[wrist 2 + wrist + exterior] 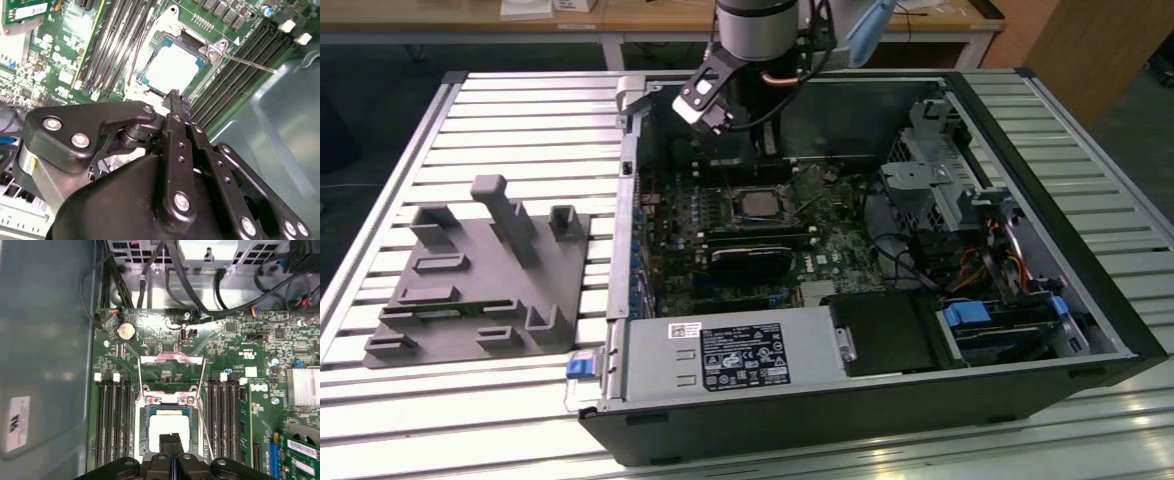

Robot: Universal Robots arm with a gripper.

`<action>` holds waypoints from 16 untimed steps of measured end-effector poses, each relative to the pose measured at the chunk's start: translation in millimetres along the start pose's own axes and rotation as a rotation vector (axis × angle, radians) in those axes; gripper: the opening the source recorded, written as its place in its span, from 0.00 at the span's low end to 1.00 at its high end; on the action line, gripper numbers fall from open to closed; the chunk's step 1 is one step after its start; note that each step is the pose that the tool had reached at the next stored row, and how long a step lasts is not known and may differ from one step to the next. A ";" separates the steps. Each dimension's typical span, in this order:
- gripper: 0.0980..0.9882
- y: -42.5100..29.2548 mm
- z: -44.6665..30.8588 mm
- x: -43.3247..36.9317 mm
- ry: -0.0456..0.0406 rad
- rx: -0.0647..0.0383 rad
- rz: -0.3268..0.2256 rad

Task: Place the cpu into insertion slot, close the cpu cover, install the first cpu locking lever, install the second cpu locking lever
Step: 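Place the cpu into insertion slot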

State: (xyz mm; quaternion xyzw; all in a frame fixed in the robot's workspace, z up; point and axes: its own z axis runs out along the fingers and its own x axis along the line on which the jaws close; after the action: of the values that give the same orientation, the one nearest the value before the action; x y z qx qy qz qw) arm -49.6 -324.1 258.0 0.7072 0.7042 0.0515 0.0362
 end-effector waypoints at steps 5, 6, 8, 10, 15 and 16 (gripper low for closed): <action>0.01 1.6 -13.1 0.3 -0.0002 -0.002 0.000; 0.01 1.8 -14.2 0.3 -0.0001 -0.002 0.000; 0.01 1.8 -14.3 0.3 0.0000 -0.002 0.000; 0.01 1.8 -14.4 0.3 0.0001 -0.002 0.000; 0.01 5.4 -13.8 0.3 -0.0026 0.020 0.000; 0.01 6.7 -13.4 0.3 -0.0035 0.027 0.000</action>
State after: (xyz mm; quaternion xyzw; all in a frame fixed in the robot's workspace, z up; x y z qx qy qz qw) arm -44.6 -324.1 272.2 0.7078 0.7047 0.0408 0.0279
